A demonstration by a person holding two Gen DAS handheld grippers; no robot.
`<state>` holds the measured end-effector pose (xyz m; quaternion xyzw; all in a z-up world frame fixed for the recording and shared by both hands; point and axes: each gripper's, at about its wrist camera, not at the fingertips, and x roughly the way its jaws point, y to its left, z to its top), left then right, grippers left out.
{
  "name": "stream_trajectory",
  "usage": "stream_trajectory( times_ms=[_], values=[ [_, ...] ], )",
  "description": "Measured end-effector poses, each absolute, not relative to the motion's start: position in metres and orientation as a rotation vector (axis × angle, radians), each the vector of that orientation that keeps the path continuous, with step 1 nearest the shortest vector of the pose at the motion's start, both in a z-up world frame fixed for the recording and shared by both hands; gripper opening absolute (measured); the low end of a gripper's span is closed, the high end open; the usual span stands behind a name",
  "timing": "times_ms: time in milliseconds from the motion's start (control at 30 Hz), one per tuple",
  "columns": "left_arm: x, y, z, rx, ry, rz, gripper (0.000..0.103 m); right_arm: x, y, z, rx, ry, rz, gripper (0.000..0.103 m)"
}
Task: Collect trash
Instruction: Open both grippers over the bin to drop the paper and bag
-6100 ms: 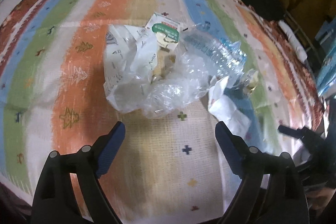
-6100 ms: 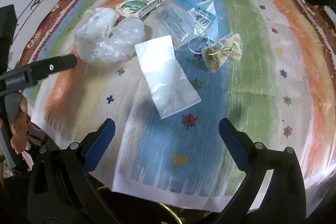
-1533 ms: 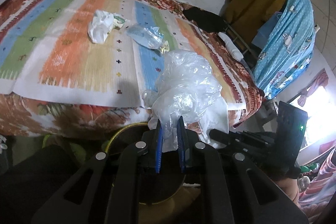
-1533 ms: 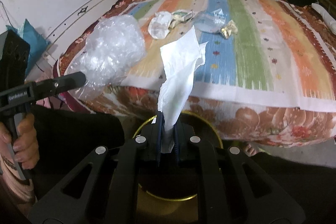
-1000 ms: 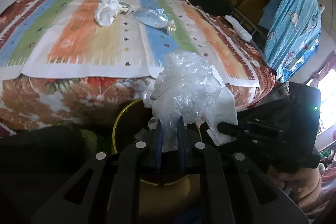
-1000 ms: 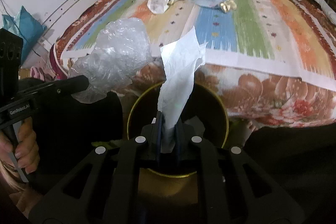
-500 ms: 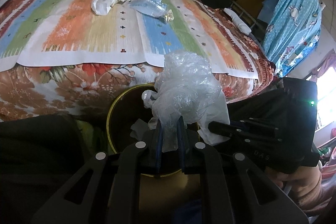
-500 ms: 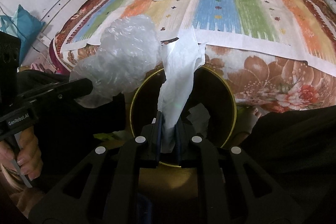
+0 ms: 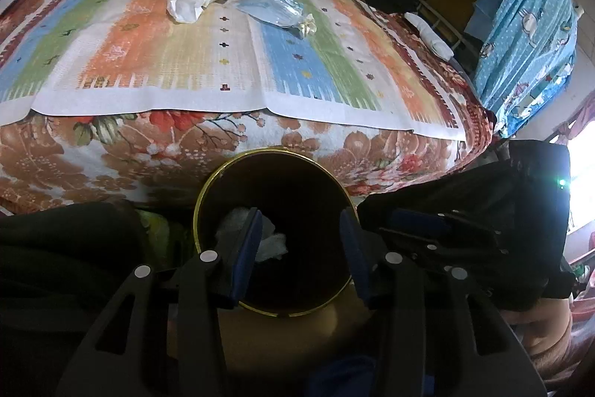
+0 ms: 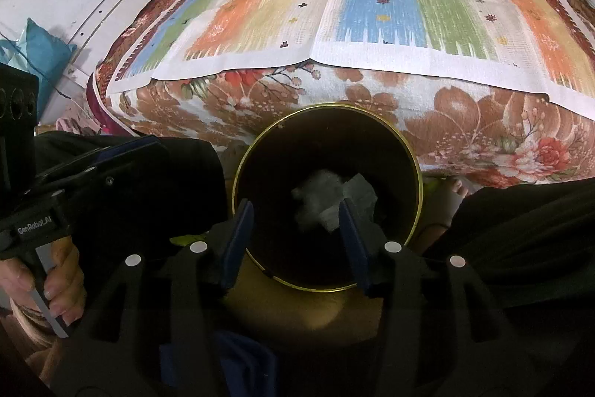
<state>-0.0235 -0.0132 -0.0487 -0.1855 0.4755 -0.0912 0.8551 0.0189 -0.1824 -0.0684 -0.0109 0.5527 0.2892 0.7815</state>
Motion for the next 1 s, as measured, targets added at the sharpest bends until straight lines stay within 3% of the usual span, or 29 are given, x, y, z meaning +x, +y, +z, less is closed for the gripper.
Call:
stream_trajectory(
  times_ms=[267,1000],
  values=[
    [-0.023,-0.021,-0.041,-0.278,0.969,-0.141,0.052,0.022,-0.185,-0.063,-0.015,1.174,0.631,0.047],
    [0.012,-0.004,-0.015,-0.195,0.952,-0.062,0.063,0.067,-0.173,-0.025,-0.115,1.050,0.607,0.064]
  ],
)
